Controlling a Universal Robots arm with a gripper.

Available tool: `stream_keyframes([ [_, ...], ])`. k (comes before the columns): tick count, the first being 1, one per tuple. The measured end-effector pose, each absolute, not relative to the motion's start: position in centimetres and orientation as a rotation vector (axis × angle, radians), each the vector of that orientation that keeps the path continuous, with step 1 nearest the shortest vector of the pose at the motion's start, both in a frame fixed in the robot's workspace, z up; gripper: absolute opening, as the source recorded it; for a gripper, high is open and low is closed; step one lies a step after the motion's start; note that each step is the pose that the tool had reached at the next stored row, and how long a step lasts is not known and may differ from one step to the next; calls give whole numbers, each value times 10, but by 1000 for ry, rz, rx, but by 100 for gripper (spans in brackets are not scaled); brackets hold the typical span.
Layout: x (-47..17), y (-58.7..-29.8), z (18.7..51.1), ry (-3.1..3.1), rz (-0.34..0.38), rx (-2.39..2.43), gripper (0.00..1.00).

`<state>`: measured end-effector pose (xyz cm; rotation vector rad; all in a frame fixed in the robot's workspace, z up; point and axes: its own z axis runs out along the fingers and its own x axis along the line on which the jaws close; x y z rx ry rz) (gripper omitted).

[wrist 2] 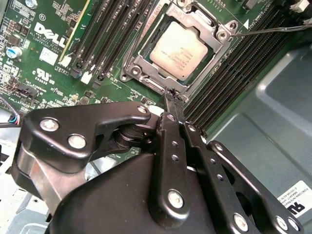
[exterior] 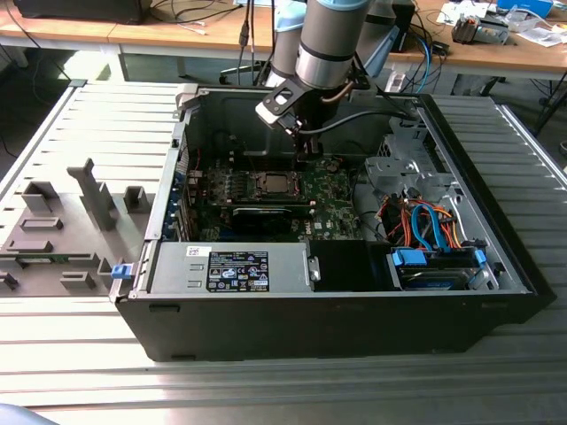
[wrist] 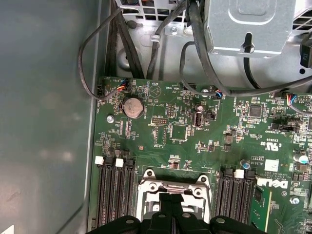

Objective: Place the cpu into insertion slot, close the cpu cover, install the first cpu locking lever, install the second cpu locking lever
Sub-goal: 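Close the cpu cover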

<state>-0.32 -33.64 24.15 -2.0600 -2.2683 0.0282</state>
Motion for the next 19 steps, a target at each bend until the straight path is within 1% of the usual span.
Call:
stream_keyframes([
  [19, -7, -336, 241, -2268, 28, -2060, 11],
])
